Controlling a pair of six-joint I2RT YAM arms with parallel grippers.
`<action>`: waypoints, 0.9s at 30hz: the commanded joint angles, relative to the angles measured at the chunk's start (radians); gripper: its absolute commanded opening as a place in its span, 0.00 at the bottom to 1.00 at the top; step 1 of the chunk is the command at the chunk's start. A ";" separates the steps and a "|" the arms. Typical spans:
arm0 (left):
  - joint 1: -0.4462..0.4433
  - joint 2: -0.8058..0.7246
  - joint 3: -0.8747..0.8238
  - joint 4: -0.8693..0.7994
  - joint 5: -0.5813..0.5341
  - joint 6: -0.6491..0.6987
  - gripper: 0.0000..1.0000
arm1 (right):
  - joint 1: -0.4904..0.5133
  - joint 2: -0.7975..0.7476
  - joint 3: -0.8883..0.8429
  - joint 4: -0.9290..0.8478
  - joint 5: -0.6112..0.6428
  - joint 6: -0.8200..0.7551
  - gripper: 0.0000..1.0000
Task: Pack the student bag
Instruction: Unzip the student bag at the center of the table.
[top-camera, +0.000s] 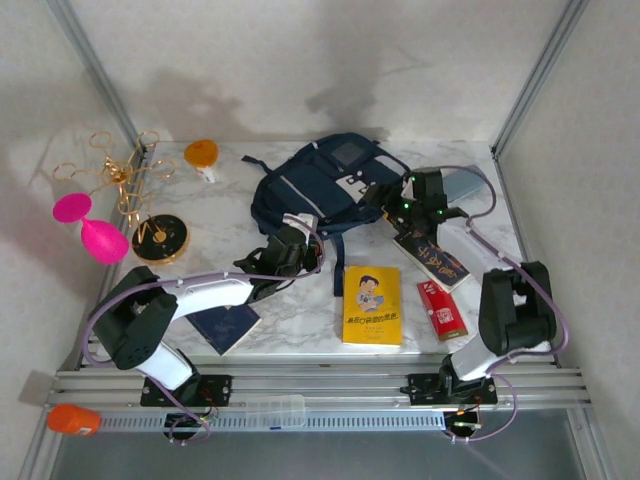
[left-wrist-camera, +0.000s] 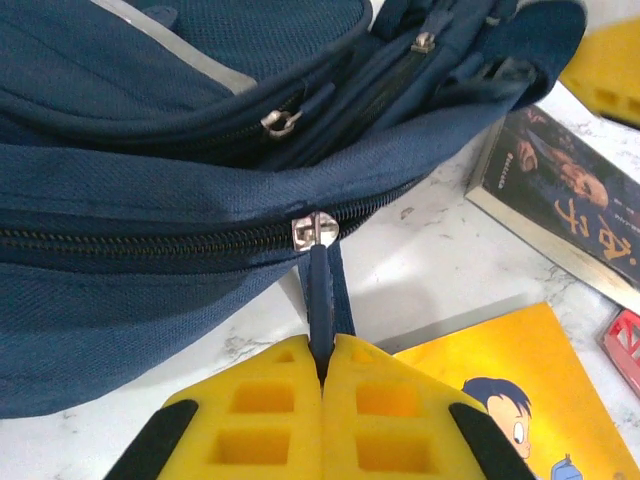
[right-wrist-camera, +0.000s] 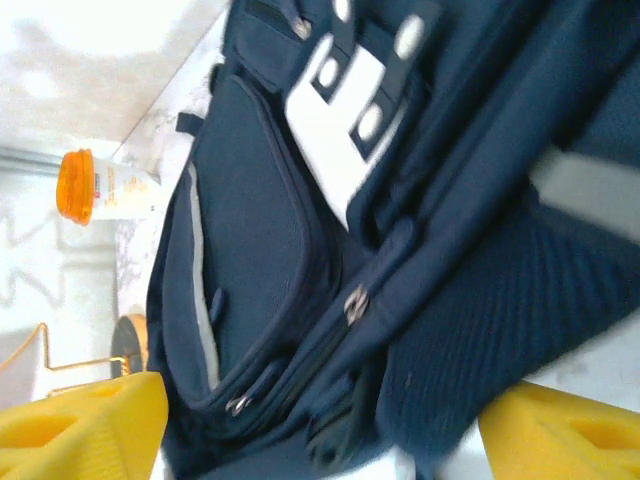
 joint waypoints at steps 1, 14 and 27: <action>-0.002 0.001 0.037 -0.008 -0.013 -0.005 0.00 | 0.046 -0.097 -0.111 0.055 0.018 0.162 0.92; -0.005 0.003 0.032 -0.014 0.007 0.004 0.00 | 0.241 0.043 -0.212 0.347 0.188 0.597 0.94; -0.002 0.022 0.030 -0.081 0.034 0.020 0.00 | 0.252 0.116 -0.138 0.400 0.318 0.535 0.17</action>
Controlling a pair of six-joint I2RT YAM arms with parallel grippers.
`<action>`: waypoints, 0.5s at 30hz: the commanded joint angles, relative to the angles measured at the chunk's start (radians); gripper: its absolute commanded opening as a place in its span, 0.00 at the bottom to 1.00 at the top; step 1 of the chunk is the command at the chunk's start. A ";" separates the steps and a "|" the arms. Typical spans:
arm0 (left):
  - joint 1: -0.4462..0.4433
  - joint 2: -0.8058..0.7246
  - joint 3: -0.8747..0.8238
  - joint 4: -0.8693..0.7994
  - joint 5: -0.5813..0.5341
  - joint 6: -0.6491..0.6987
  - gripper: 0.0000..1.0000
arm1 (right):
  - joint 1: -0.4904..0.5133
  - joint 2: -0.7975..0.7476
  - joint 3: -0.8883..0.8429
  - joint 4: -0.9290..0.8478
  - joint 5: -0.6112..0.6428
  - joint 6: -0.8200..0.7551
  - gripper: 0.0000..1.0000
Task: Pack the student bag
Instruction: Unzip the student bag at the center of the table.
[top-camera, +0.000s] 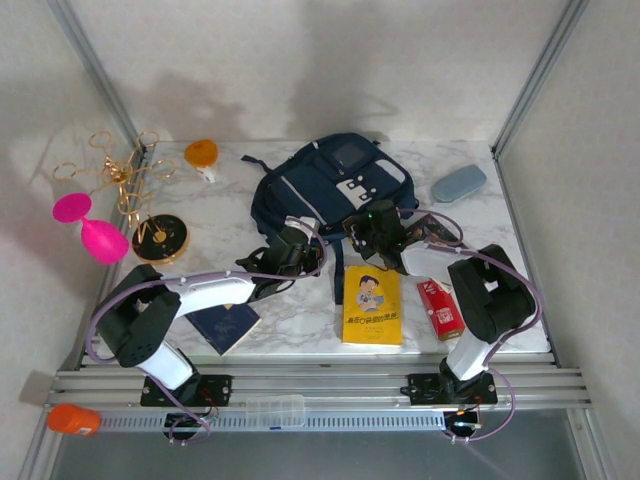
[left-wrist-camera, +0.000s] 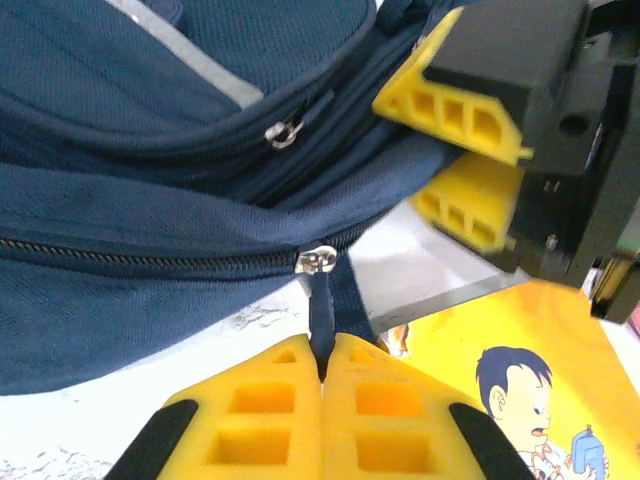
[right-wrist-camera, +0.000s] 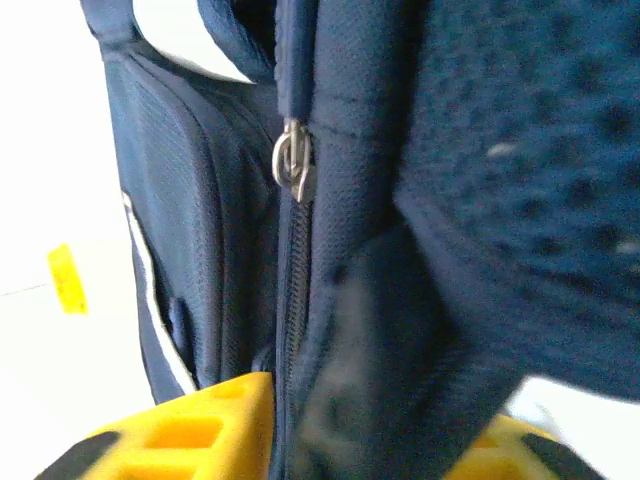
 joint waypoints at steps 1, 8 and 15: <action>-0.003 0.001 0.015 -0.031 -0.007 0.015 0.00 | 0.004 -0.037 0.046 0.013 0.033 -0.086 0.11; 0.031 -0.079 -0.058 -0.023 -0.161 0.004 0.00 | -0.054 -0.138 0.030 0.020 -0.154 -0.292 0.00; 0.115 -0.185 -0.136 -0.038 -0.189 0.034 0.00 | -0.207 -0.203 0.131 -0.216 -0.426 -0.615 0.00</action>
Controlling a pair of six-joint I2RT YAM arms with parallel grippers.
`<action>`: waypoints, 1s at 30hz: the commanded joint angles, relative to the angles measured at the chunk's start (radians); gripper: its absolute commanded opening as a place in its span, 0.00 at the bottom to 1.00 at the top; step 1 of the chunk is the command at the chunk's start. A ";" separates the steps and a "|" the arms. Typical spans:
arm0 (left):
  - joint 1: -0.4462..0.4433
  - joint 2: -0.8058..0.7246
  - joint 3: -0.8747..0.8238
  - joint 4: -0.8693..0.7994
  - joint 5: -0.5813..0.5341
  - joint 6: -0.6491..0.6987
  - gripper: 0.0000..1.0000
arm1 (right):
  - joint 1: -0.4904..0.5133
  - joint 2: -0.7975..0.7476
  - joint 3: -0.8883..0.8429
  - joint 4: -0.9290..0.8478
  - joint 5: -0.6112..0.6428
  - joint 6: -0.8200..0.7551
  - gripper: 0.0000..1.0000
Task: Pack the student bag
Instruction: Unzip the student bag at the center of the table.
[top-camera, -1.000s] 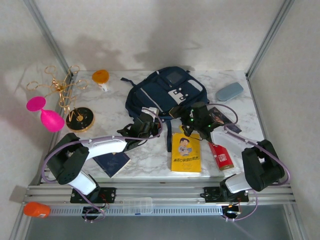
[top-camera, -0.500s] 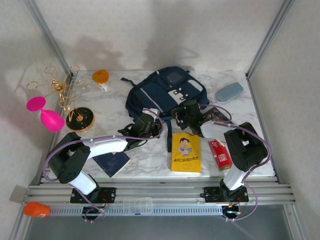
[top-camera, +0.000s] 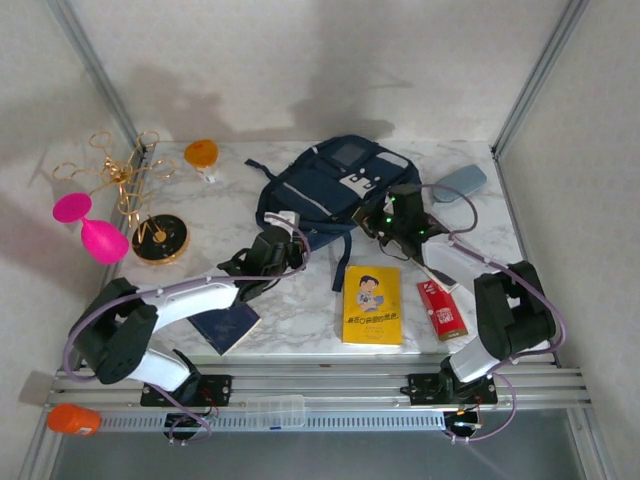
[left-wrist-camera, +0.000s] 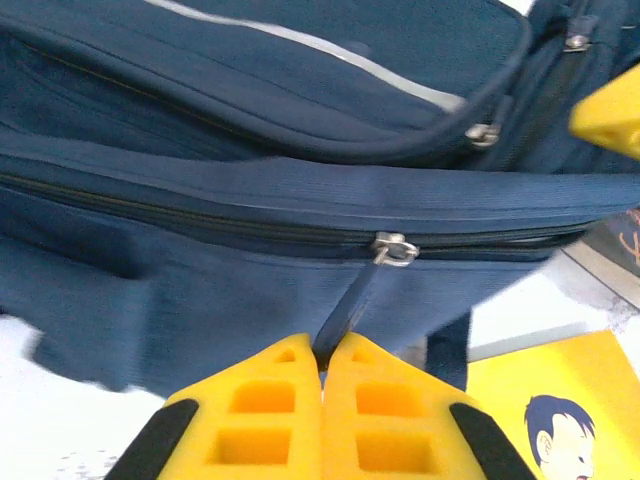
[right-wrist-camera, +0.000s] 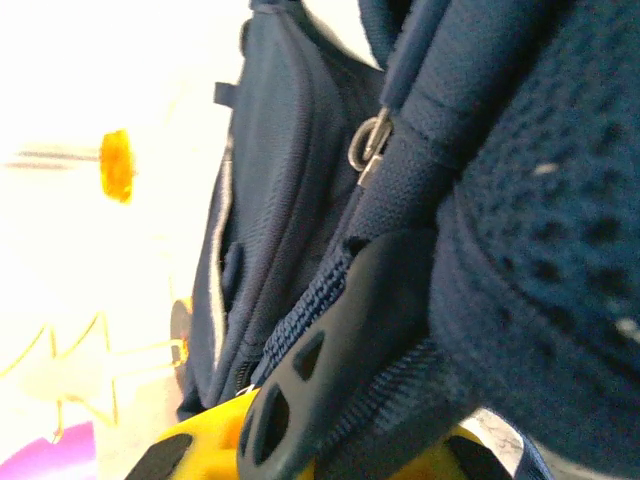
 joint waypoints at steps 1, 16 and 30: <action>0.053 -0.048 -0.051 -0.057 -0.087 0.025 0.00 | -0.086 -0.050 0.090 -0.076 -0.172 -0.240 0.00; -0.032 -0.118 -0.066 -0.046 0.100 -0.012 0.00 | -0.137 0.265 0.506 -0.396 -0.134 -0.534 0.22; -0.082 0.018 0.017 -0.005 0.084 -0.045 0.00 | -0.049 -0.124 -0.060 -0.194 0.079 0.026 0.99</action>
